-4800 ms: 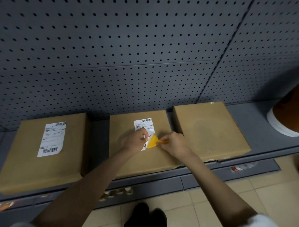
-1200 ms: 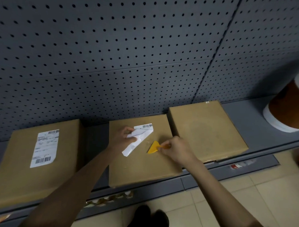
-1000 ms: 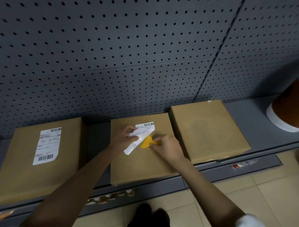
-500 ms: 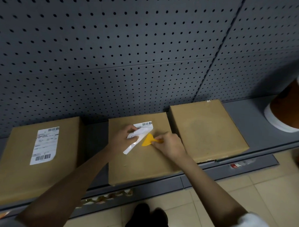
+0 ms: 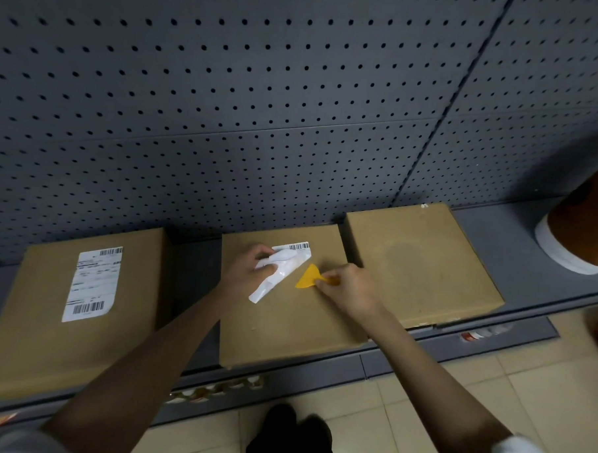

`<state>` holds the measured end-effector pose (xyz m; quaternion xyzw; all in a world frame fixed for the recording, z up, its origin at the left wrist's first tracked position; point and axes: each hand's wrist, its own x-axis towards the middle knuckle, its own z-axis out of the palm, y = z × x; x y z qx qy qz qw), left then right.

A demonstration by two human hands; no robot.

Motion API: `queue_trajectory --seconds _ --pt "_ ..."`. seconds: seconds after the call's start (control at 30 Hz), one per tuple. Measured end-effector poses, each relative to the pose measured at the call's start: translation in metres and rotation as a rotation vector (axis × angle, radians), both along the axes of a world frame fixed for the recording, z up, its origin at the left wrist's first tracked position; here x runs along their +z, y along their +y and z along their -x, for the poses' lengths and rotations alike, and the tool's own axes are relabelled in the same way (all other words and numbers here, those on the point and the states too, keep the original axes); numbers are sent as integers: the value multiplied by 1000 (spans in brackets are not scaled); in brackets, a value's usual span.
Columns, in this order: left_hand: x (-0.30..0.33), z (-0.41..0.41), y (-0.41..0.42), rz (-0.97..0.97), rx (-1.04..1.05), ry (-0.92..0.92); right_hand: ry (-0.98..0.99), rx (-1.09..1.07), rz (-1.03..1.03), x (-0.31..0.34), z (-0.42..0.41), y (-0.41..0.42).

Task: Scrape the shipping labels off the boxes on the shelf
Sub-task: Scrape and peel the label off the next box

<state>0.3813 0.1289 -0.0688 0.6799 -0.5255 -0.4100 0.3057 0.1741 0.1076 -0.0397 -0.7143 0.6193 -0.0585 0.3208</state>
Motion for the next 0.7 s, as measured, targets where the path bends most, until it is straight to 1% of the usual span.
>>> queue_trajectory --seconds 0.07,0.17,0.37,0.5,0.57,0.7 --pt "-2 1 -1 18 16 -28 -20 6 22 -1 -8 2" --pt "0 1 -3 30 34 -3 -44 7 26 1 -16 1" --pt "1 0 0 27 21 12 1 0 9 4 0 -2" --pt "2 -1 -2 10 19 42 -38 -5 46 1 -14 -3" --pt "3 -1 -2 11 31 62 -50 -13 32 1 -13 -3" --pt "0 -2 1 6 42 67 -12 -14 18 0 3 -1"
